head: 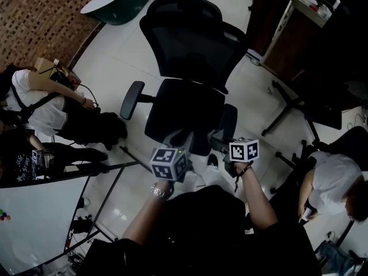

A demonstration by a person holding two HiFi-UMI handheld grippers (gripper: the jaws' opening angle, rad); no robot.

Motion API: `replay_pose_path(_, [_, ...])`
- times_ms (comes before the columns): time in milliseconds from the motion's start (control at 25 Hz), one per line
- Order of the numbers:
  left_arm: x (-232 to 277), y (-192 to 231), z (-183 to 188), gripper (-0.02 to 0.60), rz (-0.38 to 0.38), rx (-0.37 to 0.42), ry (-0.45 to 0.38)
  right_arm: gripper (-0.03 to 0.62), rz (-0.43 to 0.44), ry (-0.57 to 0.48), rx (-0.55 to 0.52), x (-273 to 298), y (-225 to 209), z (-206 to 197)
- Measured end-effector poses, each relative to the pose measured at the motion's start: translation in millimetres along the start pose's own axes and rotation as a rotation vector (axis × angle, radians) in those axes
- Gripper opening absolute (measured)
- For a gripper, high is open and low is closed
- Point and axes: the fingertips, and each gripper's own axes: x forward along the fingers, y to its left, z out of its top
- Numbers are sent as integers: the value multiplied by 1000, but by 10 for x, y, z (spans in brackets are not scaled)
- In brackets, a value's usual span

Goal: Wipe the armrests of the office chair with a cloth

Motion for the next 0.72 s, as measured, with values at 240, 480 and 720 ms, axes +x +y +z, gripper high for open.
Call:
replay_pose_path(240, [-410, 273, -154, 74, 15, -12, 4, 75, -36, -76, -79, 375, 711, 288])
replay_pose_path(480, [-791, 573, -205, 74, 41, 3, 7, 80, -156, -234, -69, 540, 1231, 137])
replay_pose_path(720, [-1084, 789, -464, 74, -5, 6, 26, 83, -325, -281, -53, 534, 1646, -167])
